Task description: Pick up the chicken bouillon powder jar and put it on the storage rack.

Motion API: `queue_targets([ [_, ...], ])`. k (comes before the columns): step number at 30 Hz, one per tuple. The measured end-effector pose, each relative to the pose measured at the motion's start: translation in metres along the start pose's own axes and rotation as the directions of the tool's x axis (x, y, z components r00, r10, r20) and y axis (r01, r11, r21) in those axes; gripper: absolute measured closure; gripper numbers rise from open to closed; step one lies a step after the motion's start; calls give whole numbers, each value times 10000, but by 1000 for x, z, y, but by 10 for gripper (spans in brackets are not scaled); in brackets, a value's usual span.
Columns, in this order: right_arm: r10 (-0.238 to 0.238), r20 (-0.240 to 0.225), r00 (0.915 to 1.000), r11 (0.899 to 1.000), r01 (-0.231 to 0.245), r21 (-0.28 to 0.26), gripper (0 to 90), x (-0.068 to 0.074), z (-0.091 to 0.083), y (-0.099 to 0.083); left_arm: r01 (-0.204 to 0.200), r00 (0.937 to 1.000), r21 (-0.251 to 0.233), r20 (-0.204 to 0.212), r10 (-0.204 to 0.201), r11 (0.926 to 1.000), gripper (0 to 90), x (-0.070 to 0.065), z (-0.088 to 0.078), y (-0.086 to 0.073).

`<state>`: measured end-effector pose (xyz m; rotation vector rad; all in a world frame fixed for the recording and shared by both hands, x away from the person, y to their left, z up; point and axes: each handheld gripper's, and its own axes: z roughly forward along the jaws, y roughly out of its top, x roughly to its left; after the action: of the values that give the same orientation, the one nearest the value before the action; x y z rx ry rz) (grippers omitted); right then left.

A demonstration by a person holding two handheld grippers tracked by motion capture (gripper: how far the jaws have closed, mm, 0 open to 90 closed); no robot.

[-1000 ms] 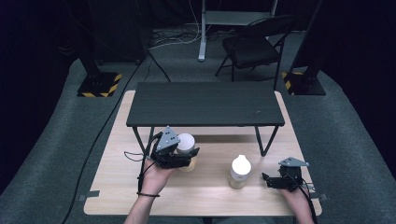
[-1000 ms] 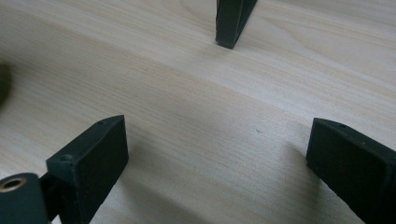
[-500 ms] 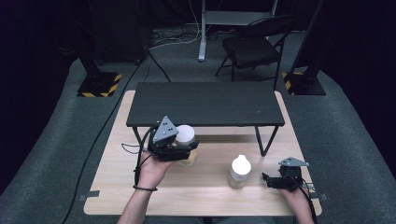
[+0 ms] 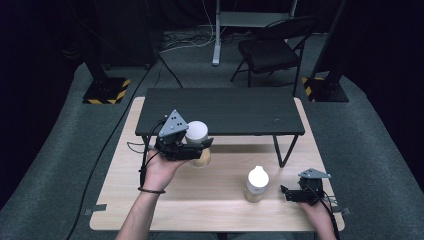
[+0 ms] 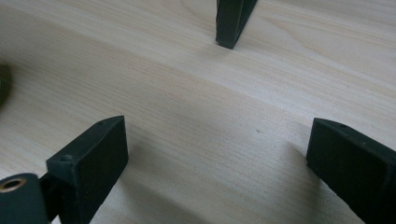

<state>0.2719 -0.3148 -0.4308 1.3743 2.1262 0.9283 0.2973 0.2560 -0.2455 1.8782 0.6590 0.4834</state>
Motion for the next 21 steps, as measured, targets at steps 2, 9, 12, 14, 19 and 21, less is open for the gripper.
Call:
queue_targets([
  [2, 1, 1, 10000, 10000, -1, -1, 46, 0, 0, 0, -40, 10000, -3, 30, 40, 10000, 330, 2, -1, 5],
  [9, 2, -3, 10000, 10000, -2, 0, 45, 0, 0, 0, -143, 9999, -13, 32, 143, 9999, 330, 8, -4, 22],
  [12, -2, -6, 10000, 10000, 2, 1, 45, 0, 0, 0, -220, 9998, 57, 19, 220, 9997, 330, 10, -4, 30],
  [14, -3, -9, 10000, 10000, 3, -1, 45, 0, 0, 0, -268, 9996, 67, -24, 268, 9996, 330, 12, -5, 35],
  [19, -5, -10, 10000, 10000, 5, 2, 45, 0, 0, 0, -276, 9996, -8, -95, 276, 9996, 329, 16, -8, 44],
  [21, -6, -9, 10000, 10000, 6, 4, 44, 0, 0, 0, -283, 9995, -21, -164, 282, 9996, 329, 17, -7, 47],
])
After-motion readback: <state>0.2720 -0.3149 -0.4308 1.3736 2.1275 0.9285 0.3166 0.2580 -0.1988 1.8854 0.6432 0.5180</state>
